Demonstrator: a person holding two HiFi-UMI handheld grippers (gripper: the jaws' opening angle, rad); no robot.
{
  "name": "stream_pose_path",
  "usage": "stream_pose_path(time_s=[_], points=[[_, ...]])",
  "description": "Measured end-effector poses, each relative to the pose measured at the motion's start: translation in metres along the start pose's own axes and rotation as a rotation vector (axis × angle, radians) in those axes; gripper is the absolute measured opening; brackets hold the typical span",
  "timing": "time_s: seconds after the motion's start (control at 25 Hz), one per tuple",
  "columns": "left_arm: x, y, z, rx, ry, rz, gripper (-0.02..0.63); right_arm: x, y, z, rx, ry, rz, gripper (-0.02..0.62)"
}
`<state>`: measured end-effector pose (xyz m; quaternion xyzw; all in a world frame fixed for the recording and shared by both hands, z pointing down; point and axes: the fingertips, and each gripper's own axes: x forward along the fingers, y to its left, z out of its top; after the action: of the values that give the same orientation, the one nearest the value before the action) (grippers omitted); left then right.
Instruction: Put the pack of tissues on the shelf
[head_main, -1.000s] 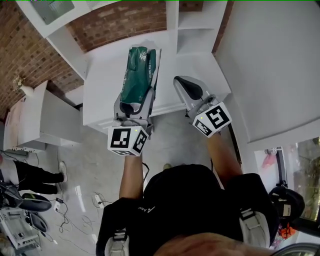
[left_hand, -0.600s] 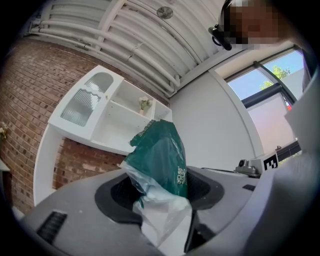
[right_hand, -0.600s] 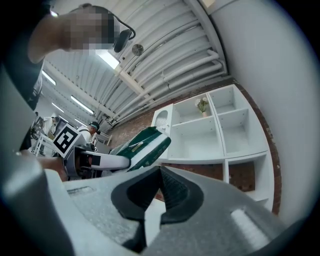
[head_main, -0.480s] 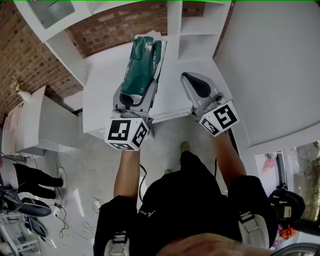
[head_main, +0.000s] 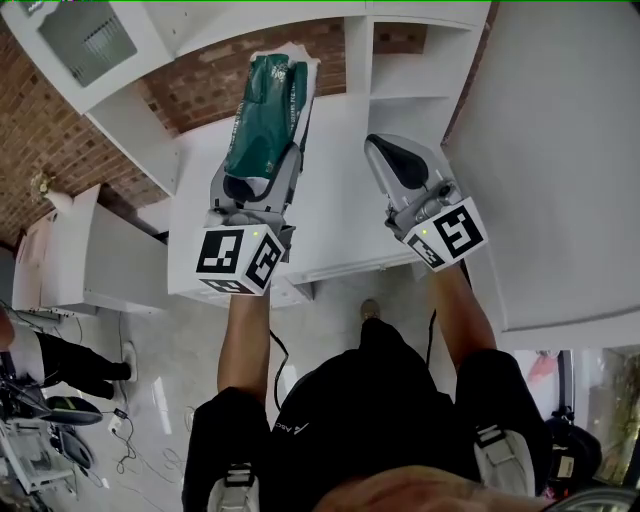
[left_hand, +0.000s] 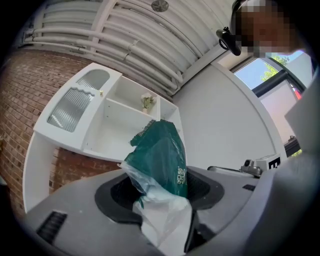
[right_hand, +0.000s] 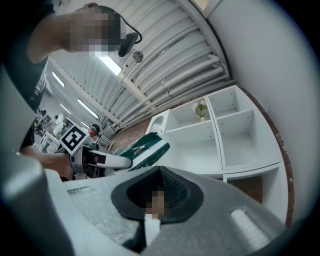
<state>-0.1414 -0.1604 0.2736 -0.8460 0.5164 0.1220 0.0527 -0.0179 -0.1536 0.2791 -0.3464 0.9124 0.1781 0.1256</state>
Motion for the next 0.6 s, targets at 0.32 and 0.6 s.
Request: stream_pose_path(time_s=[0.32, 0.6], points=[[0.102, 0.040, 0.014, 0.066, -0.012, 0.063, 0.244, 0.045, -0.085, -0.031, -0.005, -0.026, 0.073, 0.002], [0.174, 0.071, 0.027, 0.092, 0.042, 0.098, 0.244, 0.068, -0.126, -0.044, -0.019, -0.031, 0.145, 0.001]])
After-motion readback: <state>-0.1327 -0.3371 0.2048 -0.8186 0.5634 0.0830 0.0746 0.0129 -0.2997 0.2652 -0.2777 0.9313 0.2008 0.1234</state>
